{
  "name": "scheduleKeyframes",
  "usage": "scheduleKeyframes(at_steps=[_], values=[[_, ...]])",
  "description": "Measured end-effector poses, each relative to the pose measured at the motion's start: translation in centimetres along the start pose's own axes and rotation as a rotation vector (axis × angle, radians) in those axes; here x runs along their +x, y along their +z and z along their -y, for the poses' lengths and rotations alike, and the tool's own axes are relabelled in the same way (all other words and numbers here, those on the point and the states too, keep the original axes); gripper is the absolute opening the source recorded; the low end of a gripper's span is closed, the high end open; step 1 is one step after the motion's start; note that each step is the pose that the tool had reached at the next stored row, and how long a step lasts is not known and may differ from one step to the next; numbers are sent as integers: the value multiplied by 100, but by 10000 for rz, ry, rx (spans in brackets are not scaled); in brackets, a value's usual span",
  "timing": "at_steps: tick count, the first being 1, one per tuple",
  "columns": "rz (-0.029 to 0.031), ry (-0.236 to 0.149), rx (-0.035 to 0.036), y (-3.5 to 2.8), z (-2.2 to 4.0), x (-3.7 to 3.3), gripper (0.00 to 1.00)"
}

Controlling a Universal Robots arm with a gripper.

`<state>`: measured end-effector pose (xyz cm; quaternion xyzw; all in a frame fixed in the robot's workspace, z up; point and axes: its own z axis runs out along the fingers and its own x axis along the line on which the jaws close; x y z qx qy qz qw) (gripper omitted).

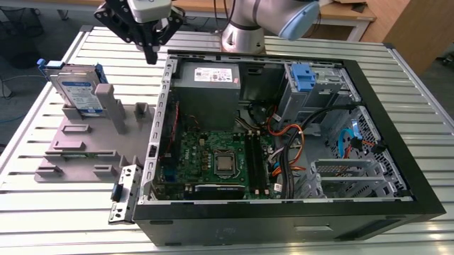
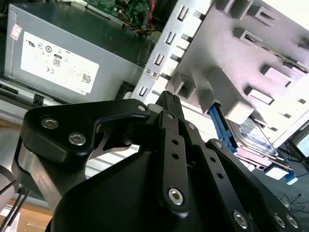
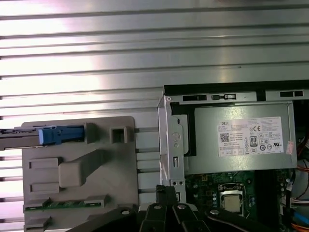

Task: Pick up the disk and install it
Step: 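Reach for the disk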

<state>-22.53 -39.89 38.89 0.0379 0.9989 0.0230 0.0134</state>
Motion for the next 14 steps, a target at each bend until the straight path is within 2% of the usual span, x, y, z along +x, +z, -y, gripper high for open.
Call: scheduleKeyframes(at_steps=[9,14], values=[[0,0,0,15,14,180,11],[0,0,-1,19,19,234,11]])
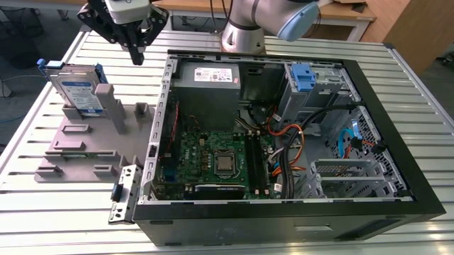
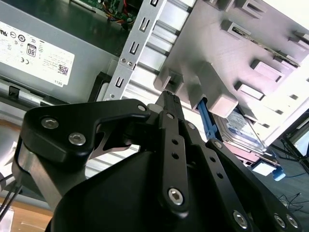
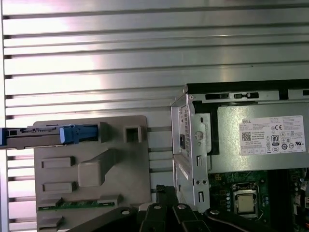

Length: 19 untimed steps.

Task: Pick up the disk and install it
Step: 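Reach for the disk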

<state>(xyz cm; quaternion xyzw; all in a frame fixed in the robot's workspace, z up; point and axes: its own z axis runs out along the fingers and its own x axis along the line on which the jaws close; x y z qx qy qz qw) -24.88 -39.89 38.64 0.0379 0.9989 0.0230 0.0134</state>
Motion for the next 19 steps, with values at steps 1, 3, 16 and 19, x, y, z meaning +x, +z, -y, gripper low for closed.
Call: scheduleKeyframes(at_steps=[1,3,16,19], values=[[0,-1,0,0,0,0,11],[0,0,1,-1,2,24,11],[-1,-1,1,7,8,100,11],[0,0,0,9,10,126,11]])
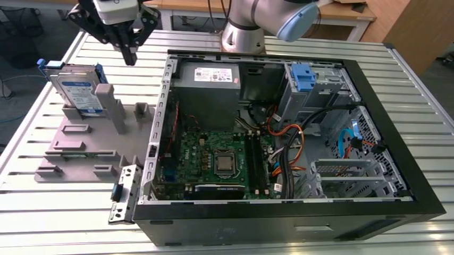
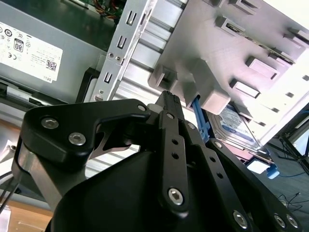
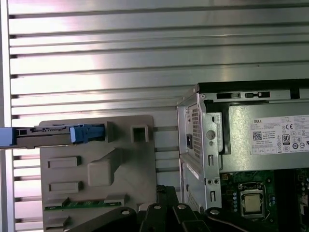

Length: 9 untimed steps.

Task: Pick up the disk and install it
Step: 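Reach for the disk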

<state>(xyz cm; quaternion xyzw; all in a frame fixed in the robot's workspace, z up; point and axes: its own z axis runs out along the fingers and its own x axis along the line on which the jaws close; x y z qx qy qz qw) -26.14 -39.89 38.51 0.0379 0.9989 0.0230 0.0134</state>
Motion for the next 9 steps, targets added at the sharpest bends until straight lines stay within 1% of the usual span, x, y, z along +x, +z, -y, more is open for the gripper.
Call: scheduleKeyframes(at_steps=[9], values=[[1,0,0,2,6,81,11]])
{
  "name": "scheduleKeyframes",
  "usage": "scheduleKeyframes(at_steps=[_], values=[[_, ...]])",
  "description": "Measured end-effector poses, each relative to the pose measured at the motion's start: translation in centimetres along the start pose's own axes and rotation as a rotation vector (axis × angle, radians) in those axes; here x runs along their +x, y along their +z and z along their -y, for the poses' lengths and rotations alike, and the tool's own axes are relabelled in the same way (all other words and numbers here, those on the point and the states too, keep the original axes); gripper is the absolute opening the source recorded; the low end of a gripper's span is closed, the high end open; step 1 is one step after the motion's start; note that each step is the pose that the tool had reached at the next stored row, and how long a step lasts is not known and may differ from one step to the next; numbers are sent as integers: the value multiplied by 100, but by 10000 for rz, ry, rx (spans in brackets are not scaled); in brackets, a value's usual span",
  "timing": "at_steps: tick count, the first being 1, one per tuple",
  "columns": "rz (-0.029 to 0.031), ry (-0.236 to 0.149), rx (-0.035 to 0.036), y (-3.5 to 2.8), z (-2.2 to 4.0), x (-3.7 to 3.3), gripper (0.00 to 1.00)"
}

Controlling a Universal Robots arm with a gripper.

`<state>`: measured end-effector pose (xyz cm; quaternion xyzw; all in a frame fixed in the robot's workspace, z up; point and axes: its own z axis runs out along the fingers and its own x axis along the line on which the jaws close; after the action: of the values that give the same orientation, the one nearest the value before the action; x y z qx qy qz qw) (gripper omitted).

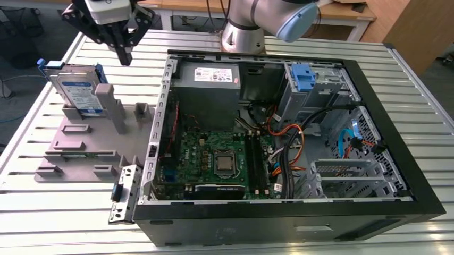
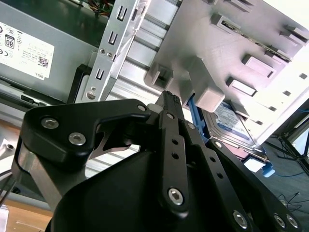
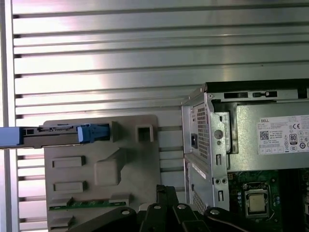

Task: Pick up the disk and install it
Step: 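Reach for the disk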

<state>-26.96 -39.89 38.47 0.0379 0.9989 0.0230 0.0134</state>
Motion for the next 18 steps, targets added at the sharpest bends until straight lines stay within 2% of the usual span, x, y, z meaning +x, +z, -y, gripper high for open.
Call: scheduleKeyframes(at_steps=[4,18], values=[[-1,0,1,0,2,26,11],[-1,0,1,9,5,56,11]])
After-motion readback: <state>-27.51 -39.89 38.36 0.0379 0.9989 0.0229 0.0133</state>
